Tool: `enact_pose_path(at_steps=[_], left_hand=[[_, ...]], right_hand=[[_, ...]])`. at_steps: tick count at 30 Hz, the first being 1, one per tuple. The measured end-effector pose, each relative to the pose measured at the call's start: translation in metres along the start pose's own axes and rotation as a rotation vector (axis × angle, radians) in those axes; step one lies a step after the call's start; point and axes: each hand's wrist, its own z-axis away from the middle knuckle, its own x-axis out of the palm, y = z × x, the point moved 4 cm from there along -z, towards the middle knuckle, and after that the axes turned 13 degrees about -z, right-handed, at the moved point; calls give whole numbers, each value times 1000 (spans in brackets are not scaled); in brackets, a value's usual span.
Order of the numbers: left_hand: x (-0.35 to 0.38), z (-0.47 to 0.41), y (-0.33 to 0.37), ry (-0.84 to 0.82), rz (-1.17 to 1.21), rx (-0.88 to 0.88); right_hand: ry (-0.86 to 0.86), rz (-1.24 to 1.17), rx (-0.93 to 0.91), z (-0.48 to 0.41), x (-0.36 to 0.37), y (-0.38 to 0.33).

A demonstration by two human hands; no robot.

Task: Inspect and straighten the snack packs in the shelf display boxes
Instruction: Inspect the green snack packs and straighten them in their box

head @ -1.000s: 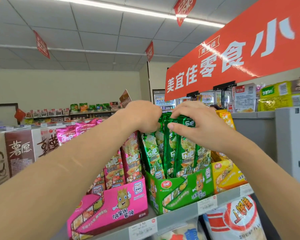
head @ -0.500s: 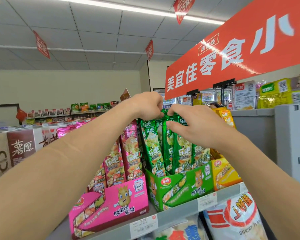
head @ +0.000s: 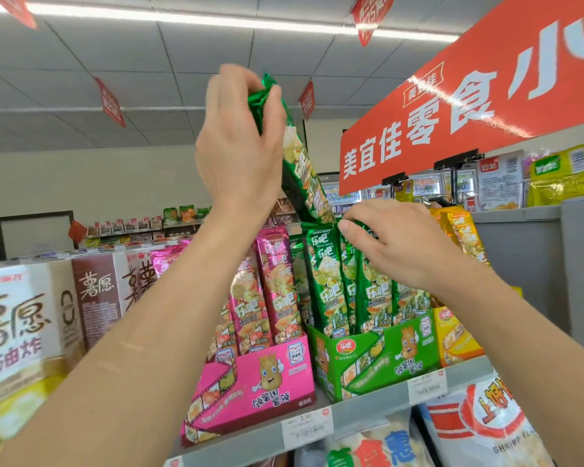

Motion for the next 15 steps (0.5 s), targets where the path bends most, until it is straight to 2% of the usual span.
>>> enact_pose_path(at_steps=[2,6,9,15], left_hand=[[-18,-2,3,108,64,17],[-43,4,9,177,126,56],[-61,7,12,246,113,120],[-97,19,16,331,97,118]], right_hand=[[67,-37,-6,1,3,1],[250,-113,-41,7,4,-4],[260,-115,-52,10,7,-8],[273,-72,-45,22,8,-9]])
